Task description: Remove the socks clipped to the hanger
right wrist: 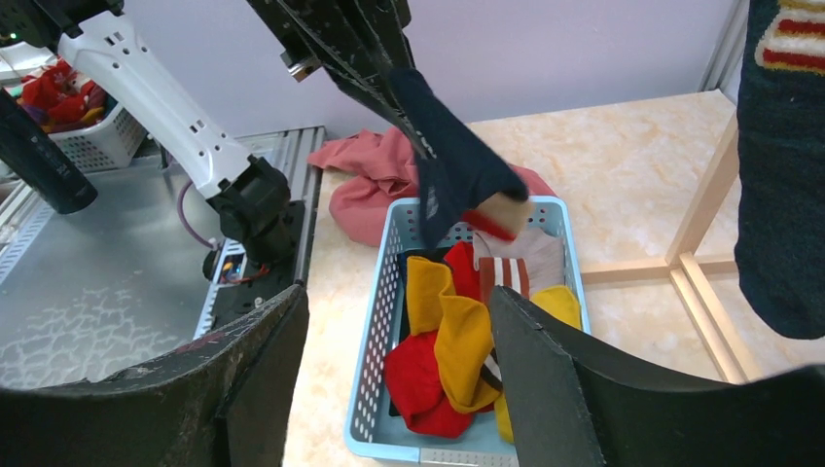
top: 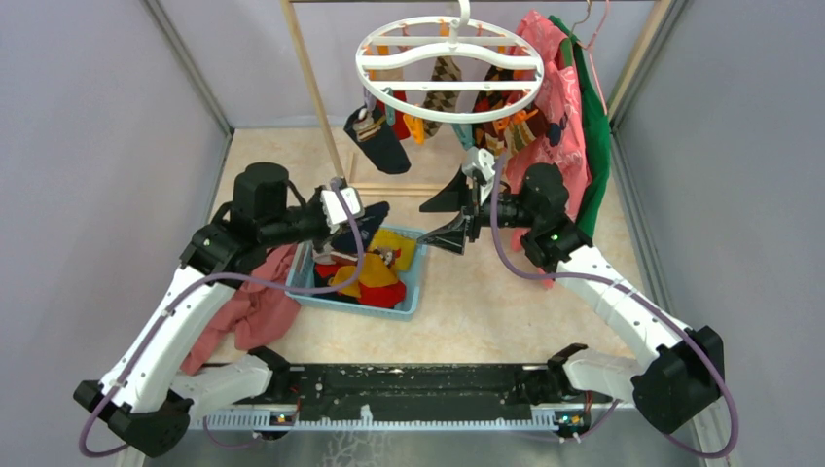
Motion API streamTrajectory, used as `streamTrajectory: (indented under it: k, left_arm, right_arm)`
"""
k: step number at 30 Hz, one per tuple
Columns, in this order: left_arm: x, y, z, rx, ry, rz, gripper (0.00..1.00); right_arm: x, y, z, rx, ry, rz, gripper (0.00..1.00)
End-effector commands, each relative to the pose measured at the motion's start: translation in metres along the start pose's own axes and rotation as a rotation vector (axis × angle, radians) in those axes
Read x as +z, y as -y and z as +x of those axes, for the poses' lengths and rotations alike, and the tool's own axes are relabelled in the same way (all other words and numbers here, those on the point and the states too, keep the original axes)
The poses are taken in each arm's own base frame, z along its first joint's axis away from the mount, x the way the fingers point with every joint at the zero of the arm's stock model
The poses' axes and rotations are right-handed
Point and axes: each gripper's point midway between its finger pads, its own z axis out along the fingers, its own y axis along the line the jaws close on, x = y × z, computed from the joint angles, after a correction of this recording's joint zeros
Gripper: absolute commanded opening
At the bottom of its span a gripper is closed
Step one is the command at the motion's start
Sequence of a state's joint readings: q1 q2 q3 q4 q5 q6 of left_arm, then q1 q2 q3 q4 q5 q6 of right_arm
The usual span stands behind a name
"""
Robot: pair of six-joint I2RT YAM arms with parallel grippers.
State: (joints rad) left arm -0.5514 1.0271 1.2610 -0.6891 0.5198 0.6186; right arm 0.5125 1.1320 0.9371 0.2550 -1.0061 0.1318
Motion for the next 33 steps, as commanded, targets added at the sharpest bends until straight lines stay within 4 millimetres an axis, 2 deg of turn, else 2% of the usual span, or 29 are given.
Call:
streamTrajectory:
  k: [1,8,14,16,21,23,26,29,33]
  left_arm:
    - [-0.029,-0.026,0.055,0.094,-0.300,-0.169,0.00]
    - [-0.039,-0.034,0.129,0.134,-0.606,-0.224,0.03]
    - [-0.018,-0.011,0.182,0.099,-0.714,-0.114,0.13]
    - [-0.013,-0.009,0.200,0.098,-0.750,-0.115,0.14]
    - [-0.002,0.000,0.227,0.065,-0.793,-0.098,0.19]
    - [0.001,0.001,0.229,0.049,-0.791,-0.097,0.24]
    - [0.004,0.001,0.222,0.034,-0.758,-0.097,0.41]
    - [0.006,-0.005,0.202,0.031,-0.688,-0.117,0.57]
    - [0.009,-0.012,0.157,0.026,-0.529,-0.126,0.78]
  right_arm:
    - [-0.004,-0.003,-0.019,-0.079,0.038,0.007,0.69]
    - [-0.004,-0.001,-0.016,-0.085,0.035,0.013,0.70]
    - [-0.005,0.000,-0.015,-0.087,0.032,0.019,0.70]
    - [-0.005,0.000,-0.015,-0.088,0.030,0.018,0.70]
    - [-0.005,0.000,-0.014,-0.090,0.029,0.019,0.70]
    - [-0.005,0.000,-0.012,-0.087,0.027,0.022,0.70]
    - [-0.004,0.001,-0.012,-0.088,0.027,0.023,0.70]
    - [-0.004,0.002,-0.012,-0.085,0.025,0.022,0.70]
    - [-0.004,0.003,-0.010,-0.081,0.022,0.025,0.70]
